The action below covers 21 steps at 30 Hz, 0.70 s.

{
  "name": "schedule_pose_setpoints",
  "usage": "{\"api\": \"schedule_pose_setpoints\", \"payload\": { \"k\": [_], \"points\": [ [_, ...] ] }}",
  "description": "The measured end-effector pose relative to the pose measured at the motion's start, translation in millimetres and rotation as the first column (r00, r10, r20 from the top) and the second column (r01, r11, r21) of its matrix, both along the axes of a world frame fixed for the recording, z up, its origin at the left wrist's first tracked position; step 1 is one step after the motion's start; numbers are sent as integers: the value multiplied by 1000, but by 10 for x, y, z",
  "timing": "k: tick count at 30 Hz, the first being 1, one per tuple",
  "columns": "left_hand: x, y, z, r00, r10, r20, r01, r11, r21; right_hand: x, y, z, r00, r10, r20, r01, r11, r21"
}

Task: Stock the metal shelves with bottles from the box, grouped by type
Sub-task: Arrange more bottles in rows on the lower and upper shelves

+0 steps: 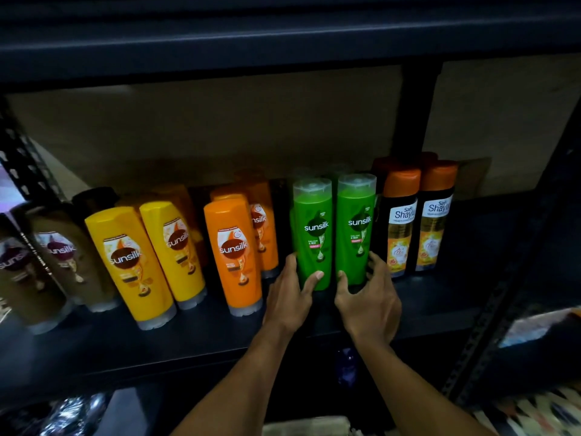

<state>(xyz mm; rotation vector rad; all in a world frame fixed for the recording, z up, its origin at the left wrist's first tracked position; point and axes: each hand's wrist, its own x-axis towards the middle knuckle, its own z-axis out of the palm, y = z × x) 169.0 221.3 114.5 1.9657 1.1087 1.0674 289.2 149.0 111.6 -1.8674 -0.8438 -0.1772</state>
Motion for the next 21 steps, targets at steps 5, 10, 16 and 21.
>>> {"api": "schedule_pose_setpoints", "payload": {
  "k": [5,10,16,21],
  "points": [
    [-1,12,0,1000,0,7,0,1000,16,9,-2,-1,1000,7,-7,-7,1000,-4],
    [7,3,12,1000,10,1,-10,1000,9,2,-6,13,1000,2,-12,-2,1000,3],
    [3,2,0,1000,6,-4,-6,1000,-5,-2,-12,15,1000,-3,-12,3,1000,-3],
    [5,6,14,1000,1,2,-1,1000,-16,0,-4,8,1000,-1,-13,1,1000,-2]
  ]
}}
